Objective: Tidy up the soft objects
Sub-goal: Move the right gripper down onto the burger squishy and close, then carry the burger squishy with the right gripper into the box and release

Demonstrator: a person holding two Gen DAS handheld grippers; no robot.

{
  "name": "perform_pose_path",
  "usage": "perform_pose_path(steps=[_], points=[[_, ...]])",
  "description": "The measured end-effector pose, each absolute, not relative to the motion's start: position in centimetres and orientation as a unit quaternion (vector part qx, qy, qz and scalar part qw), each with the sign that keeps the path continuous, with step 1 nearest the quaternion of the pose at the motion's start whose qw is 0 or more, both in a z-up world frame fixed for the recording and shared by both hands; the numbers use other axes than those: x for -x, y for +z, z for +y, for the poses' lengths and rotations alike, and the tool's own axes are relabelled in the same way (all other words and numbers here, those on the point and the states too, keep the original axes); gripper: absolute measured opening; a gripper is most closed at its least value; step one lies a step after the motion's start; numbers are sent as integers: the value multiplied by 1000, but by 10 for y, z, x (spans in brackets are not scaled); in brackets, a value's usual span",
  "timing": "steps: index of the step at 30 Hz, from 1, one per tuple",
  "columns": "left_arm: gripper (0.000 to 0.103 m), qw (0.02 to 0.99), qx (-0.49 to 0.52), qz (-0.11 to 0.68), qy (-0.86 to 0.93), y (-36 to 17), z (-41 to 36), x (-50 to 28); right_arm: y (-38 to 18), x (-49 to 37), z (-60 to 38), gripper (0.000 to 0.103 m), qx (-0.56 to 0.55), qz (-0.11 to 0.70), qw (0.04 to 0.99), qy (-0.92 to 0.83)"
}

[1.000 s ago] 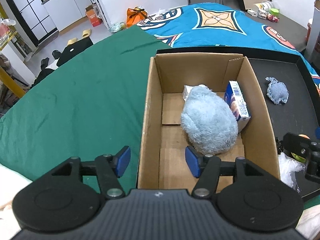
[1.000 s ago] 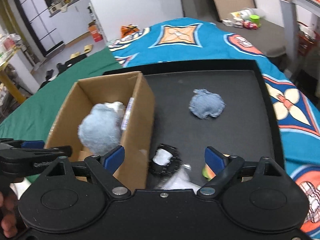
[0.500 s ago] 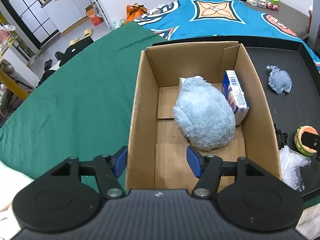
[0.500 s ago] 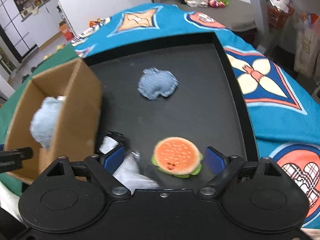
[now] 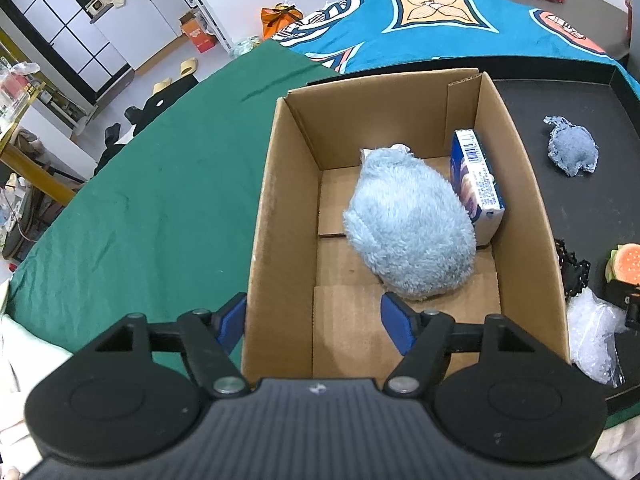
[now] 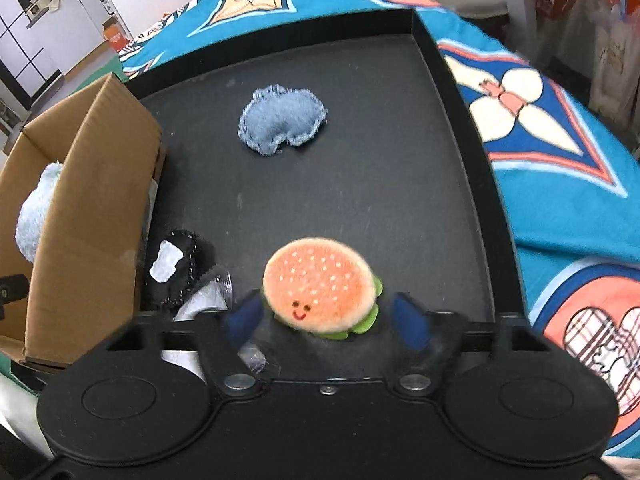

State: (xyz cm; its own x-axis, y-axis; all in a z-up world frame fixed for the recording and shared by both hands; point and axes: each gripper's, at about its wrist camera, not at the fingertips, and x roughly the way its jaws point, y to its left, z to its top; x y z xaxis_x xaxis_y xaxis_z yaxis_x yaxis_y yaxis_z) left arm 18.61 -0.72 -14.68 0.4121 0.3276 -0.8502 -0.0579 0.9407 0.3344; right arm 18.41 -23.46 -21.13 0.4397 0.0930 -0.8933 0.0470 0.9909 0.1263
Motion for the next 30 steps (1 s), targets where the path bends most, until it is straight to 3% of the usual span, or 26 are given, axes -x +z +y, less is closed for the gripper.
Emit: perform_pose_path(steps=[4, 30], points=[[70, 831, -128, 528, 118, -146, -8, -186, -215, -183, -238, 48, -74, 530, 845, 14], [70, 848, -100, 511, 98, -128, 17, -173, -158, -174, -218, 48, -92, 436, 891, 91]])
